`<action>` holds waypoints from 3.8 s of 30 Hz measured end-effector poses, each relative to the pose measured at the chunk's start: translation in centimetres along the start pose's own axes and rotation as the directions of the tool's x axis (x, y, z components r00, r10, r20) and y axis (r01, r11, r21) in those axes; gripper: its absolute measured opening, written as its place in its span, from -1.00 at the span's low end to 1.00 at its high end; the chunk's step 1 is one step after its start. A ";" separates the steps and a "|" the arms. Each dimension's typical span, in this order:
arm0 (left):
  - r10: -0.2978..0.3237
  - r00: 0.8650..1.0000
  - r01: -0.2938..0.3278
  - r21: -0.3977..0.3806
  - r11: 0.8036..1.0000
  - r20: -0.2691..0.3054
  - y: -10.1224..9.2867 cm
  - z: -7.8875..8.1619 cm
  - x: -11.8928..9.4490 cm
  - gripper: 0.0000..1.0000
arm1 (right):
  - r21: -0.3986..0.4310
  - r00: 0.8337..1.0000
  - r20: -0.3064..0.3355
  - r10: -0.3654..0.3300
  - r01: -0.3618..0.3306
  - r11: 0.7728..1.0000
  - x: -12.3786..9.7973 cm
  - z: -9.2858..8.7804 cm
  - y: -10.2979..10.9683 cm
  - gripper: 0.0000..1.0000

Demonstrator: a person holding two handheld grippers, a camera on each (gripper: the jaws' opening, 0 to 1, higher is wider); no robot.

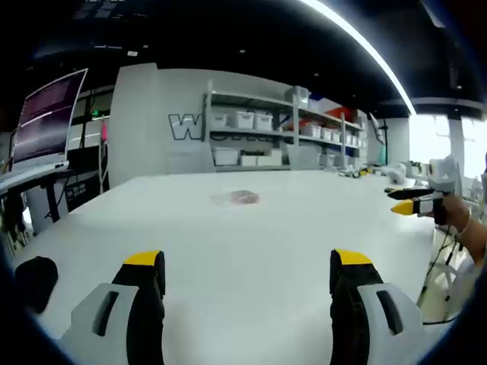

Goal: Open the resealable bag by pulling the two sides of the seal apart until the entire bag opening is separated and visibly accessible.

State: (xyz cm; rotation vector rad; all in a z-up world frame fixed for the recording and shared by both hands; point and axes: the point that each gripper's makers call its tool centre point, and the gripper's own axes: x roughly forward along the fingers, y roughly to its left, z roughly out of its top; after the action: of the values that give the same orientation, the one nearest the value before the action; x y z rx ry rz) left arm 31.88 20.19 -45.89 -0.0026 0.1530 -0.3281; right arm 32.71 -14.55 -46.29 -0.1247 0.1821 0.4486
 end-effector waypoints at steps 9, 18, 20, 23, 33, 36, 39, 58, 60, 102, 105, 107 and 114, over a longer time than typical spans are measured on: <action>0.002 1.000 -0.002 0.009 1.000 -0.006 0.0 -0.1 0.2 0.76 | 0.006 1.000 -0.004 -0.005 0.005 1.000 0.1 -0.2 -0.2 0.39; -0.002 1.000 0.002 0.019 1.000 -0.015 -0.2 -0.3 0.4 0.76 | 0.013 1.000 0.002 -0.005 0.005 1.000 0.1 -0.2 -0.3 0.38; -0.002 1.000 0.002 0.023 1.000 -0.016 -0.2 -0.3 0.4 0.75 | 0.013 1.000 0.004 -0.004 0.004 1.000 0.1 -0.1 -0.3 0.38; 0.000 1.000 0.001 0.025 1.000 -0.012 -0.2 -0.1 0.3 0.75 | 0.017 1.000 0.005 0.000 0.000 1.000 0.1 -0.1 -0.2 0.38; -0.001 1.000 0.002 0.042 0.999 -0.007 -0.3 0.3 0.2 0.75 | 0.018 1.000 0.006 0.008 -0.009 1.000 0.1 -0.1 0.3 0.37; -0.002 1.000 0.002 0.044 0.999 -0.007 -0.3 0.4 0.2 0.75 | 0.019 1.000 0.007 0.008 -0.008 1.000 0.0 -0.1 0.2 0.36; -0.002 1.000 0.003 0.045 0.999 -0.009 -0.3 0.3 0.2 0.75 | 0.020 1.000 0.009 0.008 -0.008 1.000 0.0 0.0 0.2 0.36; -0.006 1.000 0.005 0.037 0.999 0.010 0.0 0.6 0.3 0.73 | 0.009 1.000 0.021 0.013 -0.014 1.000 0.2 0.5 1.0 0.32; -0.010 1.000 0.010 0.039 0.999 0.006 -0.1 0.6 0.3 0.73 | 0.009 1.000 0.020 0.015 -0.015 1.000 0.2 0.5 1.1 0.31; -0.005 1.000 0.005 0.039 0.999 0.019 0.1 0.5 -0.3 0.71 | 0.017 0.999 0.028 0.018 -0.018 1.000 2.0 1.2 1.4 0.28; -0.008 1.000 0.007 0.039 0.999 0.017 0.0 0.4 -0.3 0.71 | 0.017 0.999 0.029 0.018 -0.018 1.000 2.1 1.3 1.4 0.26; -0.008 1.000 0.008 0.040 0.999 0.016 0.0 0.4 -0.2 0.71 | 0.018 0.999 0.027 0.017 -0.017 1.000 2.2 1.2 1.3 0.26; -0.007 1.000 0.006 0.041 0.999 0.021 0.1 0.5 -0.2 0.70 | 0.026 1.000 0.026 0.017 -0.018 0.999 2.5 1.3 1.2 0.25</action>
State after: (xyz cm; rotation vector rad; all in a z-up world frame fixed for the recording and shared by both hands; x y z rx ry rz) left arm 31.76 20.34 -45.32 0.0337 0.1258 -0.3375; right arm 34.60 -12.21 -45.61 -0.0913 0.1637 0.4649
